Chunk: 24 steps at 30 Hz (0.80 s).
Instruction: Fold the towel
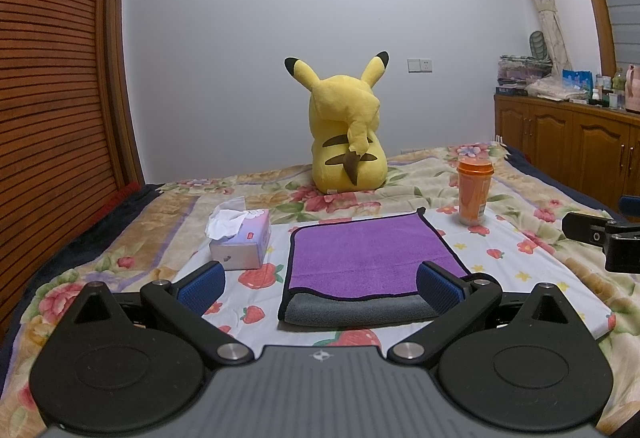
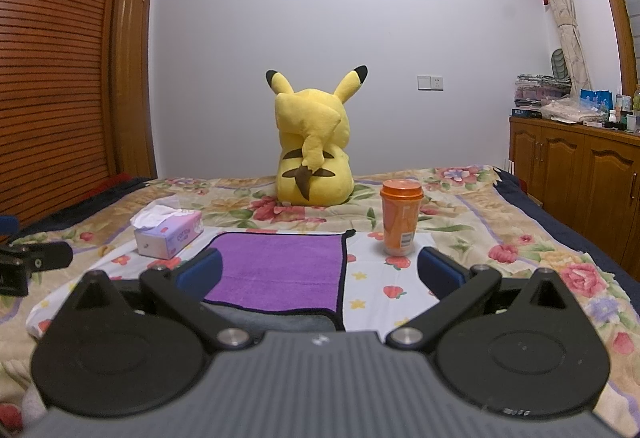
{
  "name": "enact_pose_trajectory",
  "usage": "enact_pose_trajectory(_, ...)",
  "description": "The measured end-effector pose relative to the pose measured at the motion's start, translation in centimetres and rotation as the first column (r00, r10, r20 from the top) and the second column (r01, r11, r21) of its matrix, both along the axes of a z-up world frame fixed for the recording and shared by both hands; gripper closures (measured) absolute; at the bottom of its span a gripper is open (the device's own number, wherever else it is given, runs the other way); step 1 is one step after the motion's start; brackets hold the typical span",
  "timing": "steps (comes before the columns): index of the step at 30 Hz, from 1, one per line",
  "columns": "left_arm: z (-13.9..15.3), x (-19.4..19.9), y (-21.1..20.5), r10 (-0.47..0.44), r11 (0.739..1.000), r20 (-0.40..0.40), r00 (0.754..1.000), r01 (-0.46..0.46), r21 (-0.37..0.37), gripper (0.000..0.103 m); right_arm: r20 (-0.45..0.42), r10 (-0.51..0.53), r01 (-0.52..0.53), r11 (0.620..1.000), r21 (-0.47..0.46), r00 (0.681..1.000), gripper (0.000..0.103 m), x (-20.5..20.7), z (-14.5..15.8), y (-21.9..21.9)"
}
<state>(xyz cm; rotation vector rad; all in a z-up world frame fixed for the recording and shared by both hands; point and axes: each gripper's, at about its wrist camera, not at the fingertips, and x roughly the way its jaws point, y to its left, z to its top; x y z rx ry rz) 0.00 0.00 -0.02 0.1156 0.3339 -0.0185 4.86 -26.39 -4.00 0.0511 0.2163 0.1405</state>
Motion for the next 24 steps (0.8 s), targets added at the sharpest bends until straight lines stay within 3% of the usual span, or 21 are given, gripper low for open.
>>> enact_pose_trajectory(11, -0.4, 0.8, 0.0, 0.011, 1.0, -0.026, 1.0, -0.011, 0.007, 0.0, -0.016, 0.001, -0.001, 1.0, -0.026, 1.0, 0.0, 0.5, -0.2, 0.5)
enact_pose_trajectory(24, -1.3, 3.4, 0.6, 0.018, 0.999, -0.135, 0.991, -0.013, 0.04, 0.0, -0.068, 0.02, -0.026, 0.996, -0.088, 0.997, 0.0, 2.1, -0.9, 1.7)
